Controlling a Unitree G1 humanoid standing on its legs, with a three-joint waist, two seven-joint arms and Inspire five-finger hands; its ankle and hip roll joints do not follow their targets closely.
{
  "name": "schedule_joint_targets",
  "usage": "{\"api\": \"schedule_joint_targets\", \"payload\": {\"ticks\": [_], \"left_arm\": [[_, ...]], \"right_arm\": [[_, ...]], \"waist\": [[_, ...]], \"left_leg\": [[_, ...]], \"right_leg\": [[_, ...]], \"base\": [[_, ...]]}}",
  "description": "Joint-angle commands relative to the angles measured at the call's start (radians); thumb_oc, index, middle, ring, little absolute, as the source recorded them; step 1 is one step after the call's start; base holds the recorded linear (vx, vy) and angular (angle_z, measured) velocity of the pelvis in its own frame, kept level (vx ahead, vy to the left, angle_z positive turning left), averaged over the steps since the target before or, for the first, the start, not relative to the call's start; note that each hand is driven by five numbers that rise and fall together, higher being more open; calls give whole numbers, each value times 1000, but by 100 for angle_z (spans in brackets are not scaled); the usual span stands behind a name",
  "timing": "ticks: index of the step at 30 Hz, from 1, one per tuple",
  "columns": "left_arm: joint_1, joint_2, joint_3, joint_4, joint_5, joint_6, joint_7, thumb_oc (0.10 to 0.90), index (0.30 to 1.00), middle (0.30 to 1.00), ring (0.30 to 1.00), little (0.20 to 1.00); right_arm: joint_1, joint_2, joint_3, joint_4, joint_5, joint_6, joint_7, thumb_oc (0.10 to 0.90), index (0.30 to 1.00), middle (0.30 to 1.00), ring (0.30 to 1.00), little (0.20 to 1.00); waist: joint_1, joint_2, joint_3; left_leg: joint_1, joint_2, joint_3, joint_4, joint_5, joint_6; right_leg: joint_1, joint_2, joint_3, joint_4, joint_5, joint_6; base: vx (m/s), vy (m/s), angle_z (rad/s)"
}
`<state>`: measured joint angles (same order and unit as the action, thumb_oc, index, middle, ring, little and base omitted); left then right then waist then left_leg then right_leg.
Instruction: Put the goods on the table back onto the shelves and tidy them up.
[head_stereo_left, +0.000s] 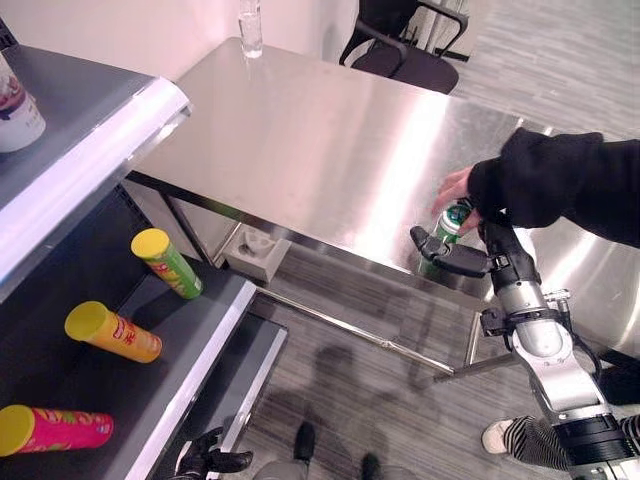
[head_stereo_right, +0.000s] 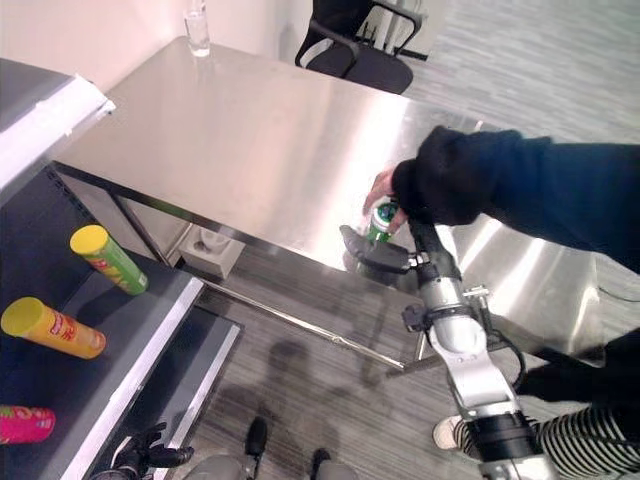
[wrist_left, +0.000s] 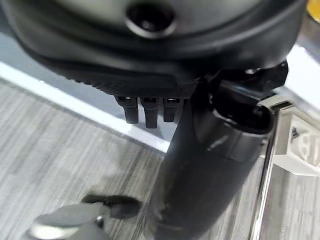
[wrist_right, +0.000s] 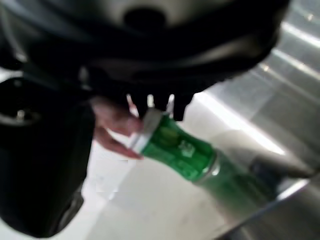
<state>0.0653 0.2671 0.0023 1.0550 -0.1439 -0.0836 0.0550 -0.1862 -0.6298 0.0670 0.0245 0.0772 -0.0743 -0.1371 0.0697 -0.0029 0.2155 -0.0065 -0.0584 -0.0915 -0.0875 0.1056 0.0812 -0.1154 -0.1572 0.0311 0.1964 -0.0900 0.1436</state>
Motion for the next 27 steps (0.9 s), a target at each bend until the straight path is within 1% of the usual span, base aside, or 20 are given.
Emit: {"api": "schedule_joint_targets", "payload": {"ticks": [1, 2, 3, 4, 5, 7, 11, 24, 27], "left_arm": [[29, 56, -11, 2, 33, -32, 22, 800, 900, 900, 900, 900], [29, 56, -11, 2, 33, -32, 22, 800, 900, 900, 900, 900], [34, 51, -12, -2, 32, -28, 19, 800, 900, 900, 900, 900], [37, 43, -1, 9, 26, -30, 24, 800, 900, 900, 900, 900], [37, 43, -1, 9, 26, -30, 24, 800, 900, 900, 900, 900], [43, 30, 3, 27, 36, -29, 19, 800, 900, 900, 900, 900], [53, 20, 5, 35, 44, -27, 17, 800, 900, 900, 900, 900], [71, 13, 9, 41, 57, -19, 16, 800, 900, 900, 900, 900], [68, 13, 8, 39, 57, -19, 13, 800, 900, 900, 900, 900]], "right_arm": [[-99, -36, -59, -87, -42, -105, -61, 800, 900, 900, 900, 900], [-100, -35, -59, -87, -42, -106, -61, 800, 900, 900, 900, 900], [-94, -36, -58, -101, -50, -102, -58, 800, 900, 900, 900, 900], [-82, -37, -66, -108, -52, -104, -58, 800, 900, 900, 900, 900], [-81, -37, -66, -108, -52, -104, -58, 800, 900, 900, 900, 900], [-56, -35, -81, -117, -45, -105, -50, 800, 900, 900, 900, 900], [-26, -35, -100, -134, -43, -106, -44, 800, 900, 900, 900, 900], [20, -4, -130, -147, -31, -103, -36, 800, 900, 900, 900, 900], [10, -6, -141, -166, -11, -117, -30, 800, 900, 900, 900, 900]], "waist": [[31, -42, -83], [31, -42, -82], [32, -48, -85], [34, -57, -98], [34, -57, -98], [36, -64, -114], [37, -68, -124], [33, -58, -145], [31, -56, -147]], "left_leg": [[-12, 27, -21, 38, -108, -71], [-12, 27, -21, 39, -109, -71], [-12, 26, -22, 43, -110, -72], [-1, 34, -15, 26, -108, -76], [0, 35, -15, 25, -107, -76], [8, 45, -14, 9, -107, -84], [16, 57, -25, 3, -110, -93], [34, 70, -32, 1, -119, -101], [38, 73, -30, 1, -121, -102]], "right_leg": [[13, 2, -33, -164, 134, 25], [17, 1, -35, -169, 137, 25], [27, 2, -28, -184, 139, 26], [40, 7, -29, -214, 156, 30], [41, 7, -29, -216, 157, 30], [66, 11, -40, -244, 156, 29], [95, 14, -54, -267, 152, 27], [130, 15, -65, -274, 131, 22], [131, 14, -64, -275, 129, 23]], "base": [[44, -59, 0], [13, -34, 0], [54, -65, 11], [55, -67, 19], [68, -69, 21], [55, -65, 5], [35, -64, 0], [7, -17, 1], [0, 0, 0]]}}
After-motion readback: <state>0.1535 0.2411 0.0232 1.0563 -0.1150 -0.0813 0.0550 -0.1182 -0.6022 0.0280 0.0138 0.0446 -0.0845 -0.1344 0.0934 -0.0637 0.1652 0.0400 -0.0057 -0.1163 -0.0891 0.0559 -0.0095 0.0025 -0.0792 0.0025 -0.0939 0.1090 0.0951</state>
